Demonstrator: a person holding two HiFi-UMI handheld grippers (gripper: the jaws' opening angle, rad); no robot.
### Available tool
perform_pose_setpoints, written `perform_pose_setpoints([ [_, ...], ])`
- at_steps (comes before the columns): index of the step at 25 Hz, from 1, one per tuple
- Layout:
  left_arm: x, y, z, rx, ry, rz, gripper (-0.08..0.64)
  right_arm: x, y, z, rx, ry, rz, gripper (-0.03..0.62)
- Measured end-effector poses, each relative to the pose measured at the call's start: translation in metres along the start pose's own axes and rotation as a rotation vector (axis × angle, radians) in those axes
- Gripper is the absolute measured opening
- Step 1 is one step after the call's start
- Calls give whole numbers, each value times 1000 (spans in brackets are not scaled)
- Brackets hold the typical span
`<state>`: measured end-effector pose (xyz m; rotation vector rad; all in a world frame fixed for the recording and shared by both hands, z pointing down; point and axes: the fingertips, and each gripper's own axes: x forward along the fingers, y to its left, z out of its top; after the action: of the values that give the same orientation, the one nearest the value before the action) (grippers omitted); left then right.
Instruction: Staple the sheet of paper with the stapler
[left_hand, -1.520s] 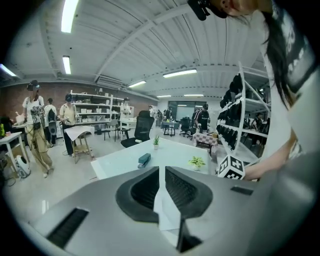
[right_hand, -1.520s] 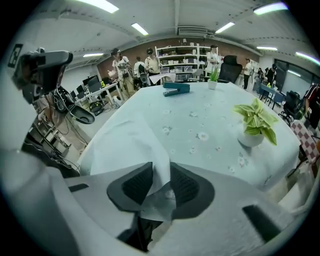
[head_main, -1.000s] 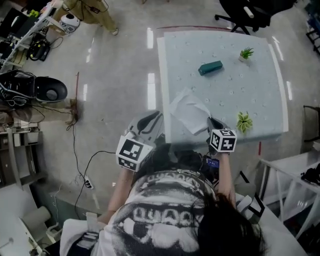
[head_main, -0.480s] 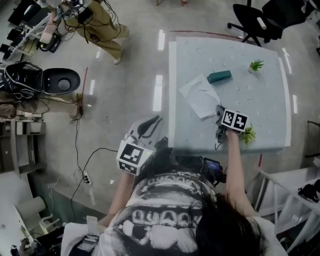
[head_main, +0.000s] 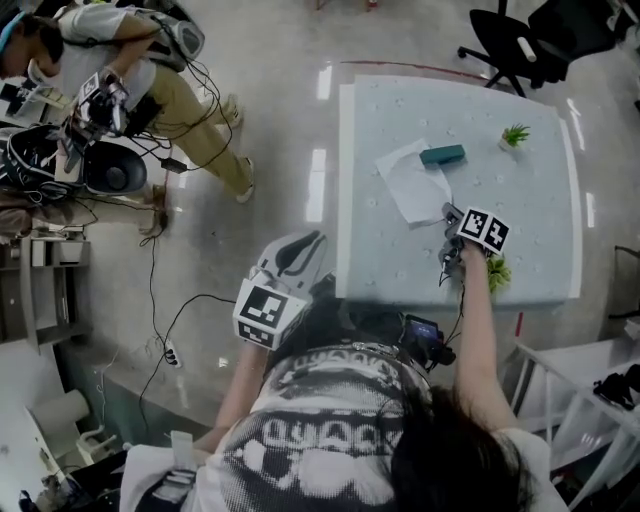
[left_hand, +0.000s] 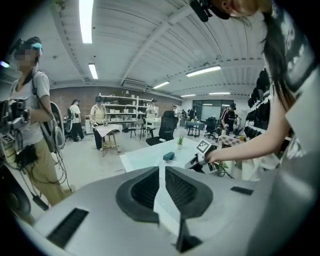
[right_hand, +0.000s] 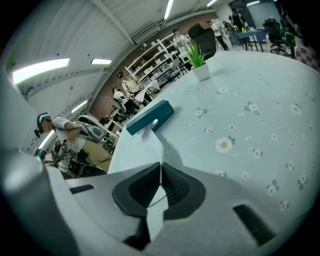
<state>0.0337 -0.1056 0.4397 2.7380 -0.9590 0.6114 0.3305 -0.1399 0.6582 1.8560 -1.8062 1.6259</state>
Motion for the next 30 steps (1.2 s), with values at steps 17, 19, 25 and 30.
perform_pose_setpoints([
  [17,27,2,13,5,-38,-66,34,-30,19,52,-320,-95,-156,174],
  [19,32,3,17,3,-50,-76,34,-24,38,69,-380,-107,-119,145],
  [25,46,6,26,5,-81,-79,34,14,79,112,-545,-74,-30,59],
  [30,45,9,28,8,-90,-80,34,47,87,112,-681,82,-33,-3],
])
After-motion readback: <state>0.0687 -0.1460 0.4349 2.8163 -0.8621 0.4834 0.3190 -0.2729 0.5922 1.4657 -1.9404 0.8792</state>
